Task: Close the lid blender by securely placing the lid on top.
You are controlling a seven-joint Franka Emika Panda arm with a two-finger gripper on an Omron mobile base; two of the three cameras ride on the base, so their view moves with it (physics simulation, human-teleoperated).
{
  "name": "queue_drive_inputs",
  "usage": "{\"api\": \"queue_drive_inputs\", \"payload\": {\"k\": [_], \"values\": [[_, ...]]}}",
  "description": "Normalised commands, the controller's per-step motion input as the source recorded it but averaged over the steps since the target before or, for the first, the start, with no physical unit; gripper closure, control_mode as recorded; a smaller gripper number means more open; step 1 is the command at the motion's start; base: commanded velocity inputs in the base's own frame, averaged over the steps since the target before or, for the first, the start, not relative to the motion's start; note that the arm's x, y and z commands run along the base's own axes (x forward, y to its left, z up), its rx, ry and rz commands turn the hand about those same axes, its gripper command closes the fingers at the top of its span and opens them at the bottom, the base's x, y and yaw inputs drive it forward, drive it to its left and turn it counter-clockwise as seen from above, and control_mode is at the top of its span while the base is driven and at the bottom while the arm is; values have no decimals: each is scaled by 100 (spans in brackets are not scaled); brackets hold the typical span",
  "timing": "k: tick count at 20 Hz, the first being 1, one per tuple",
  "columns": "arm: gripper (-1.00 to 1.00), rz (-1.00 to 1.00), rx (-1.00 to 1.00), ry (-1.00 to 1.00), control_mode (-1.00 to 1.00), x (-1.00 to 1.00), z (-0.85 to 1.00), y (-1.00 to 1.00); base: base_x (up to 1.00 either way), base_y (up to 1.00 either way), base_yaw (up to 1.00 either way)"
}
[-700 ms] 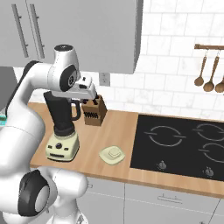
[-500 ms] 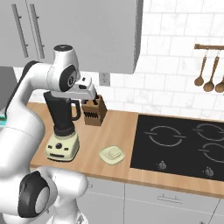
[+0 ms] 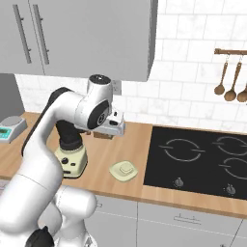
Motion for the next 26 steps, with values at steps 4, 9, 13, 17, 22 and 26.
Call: {"api": "queue_drive_inputs", "payload": {"k": [4,9,13,17,22,26], "values": [[-100,6,4,0,-100,-4,-40,-84,0,0,0],[-100,13,0,7,-100,34,-41,-31,0,0,0],[-100,11,0,5,-100,25,-31,-7,0,0,0],[-100,8,-2,6,-100,31,-36,0,0,0,0],[-100,9,-5,3,-100,6,-42,0,0,0,0],[-100,8,-5,0,-100,3,-32,-2,0,0,0]]}}
